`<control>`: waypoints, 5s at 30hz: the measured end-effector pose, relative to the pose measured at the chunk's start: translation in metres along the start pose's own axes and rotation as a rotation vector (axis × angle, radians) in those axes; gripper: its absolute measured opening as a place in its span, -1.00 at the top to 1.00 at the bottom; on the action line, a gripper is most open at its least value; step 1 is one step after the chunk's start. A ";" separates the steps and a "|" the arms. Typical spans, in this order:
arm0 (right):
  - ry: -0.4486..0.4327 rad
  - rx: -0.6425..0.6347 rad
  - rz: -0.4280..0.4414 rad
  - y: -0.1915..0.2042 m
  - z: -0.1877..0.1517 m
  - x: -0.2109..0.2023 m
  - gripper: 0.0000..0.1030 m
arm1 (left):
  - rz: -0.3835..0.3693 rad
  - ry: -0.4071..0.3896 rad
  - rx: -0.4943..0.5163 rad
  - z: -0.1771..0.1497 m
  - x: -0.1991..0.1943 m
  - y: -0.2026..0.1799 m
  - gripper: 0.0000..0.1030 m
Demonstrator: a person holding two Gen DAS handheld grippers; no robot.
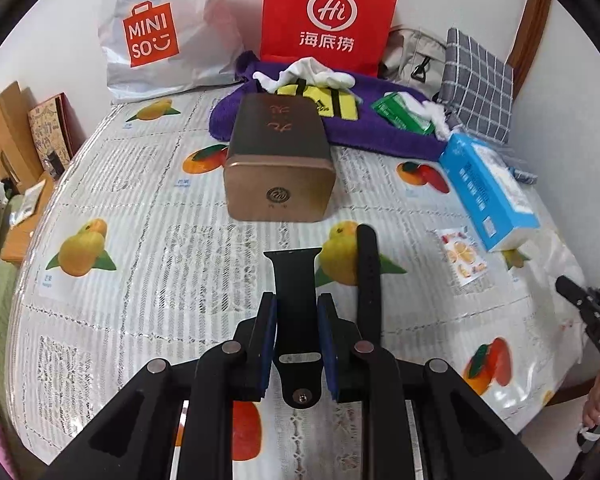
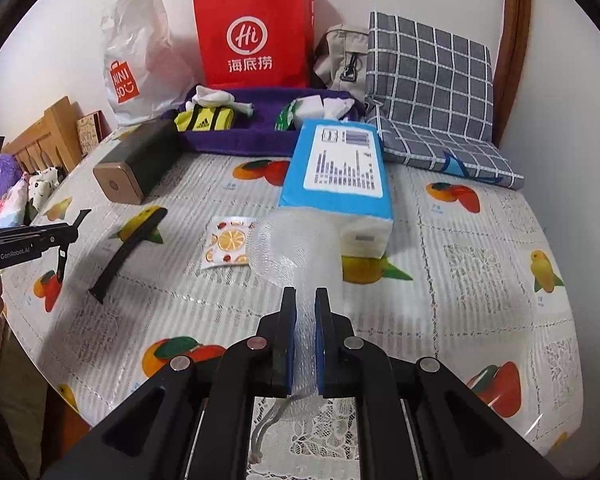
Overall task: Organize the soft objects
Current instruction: 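Carry the strap piece with the left tool while the right tool carries the clear bag to the purple towel, then open the left tool over the yellow bag while the right tool releases the clear bag on the towel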
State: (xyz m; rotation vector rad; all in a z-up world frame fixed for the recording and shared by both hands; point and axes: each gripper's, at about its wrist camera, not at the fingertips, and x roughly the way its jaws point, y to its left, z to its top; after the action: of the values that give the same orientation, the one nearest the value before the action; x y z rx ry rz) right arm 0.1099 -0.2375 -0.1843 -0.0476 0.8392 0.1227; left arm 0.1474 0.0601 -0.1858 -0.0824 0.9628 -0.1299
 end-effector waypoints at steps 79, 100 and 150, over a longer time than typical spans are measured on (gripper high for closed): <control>-0.123 0.010 0.046 -0.014 0.197 0.055 0.85 | 0.018 -0.178 0.018 0.198 0.008 -0.022 0.61; -0.104 -0.008 0.081 -0.016 0.254 0.119 0.85 | -0.013 -0.173 -0.017 0.247 0.051 -0.023 0.61; 0.076 0.053 0.116 -0.029 0.249 0.239 -0.02 | -0.029 0.057 -0.115 0.255 0.152 0.008 0.61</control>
State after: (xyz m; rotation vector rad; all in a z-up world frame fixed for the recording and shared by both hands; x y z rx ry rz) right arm 0.4558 -0.2226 -0.1962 0.0467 0.9208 0.2088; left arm 0.4433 0.0491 -0.1651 -0.1994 1.0256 -0.1043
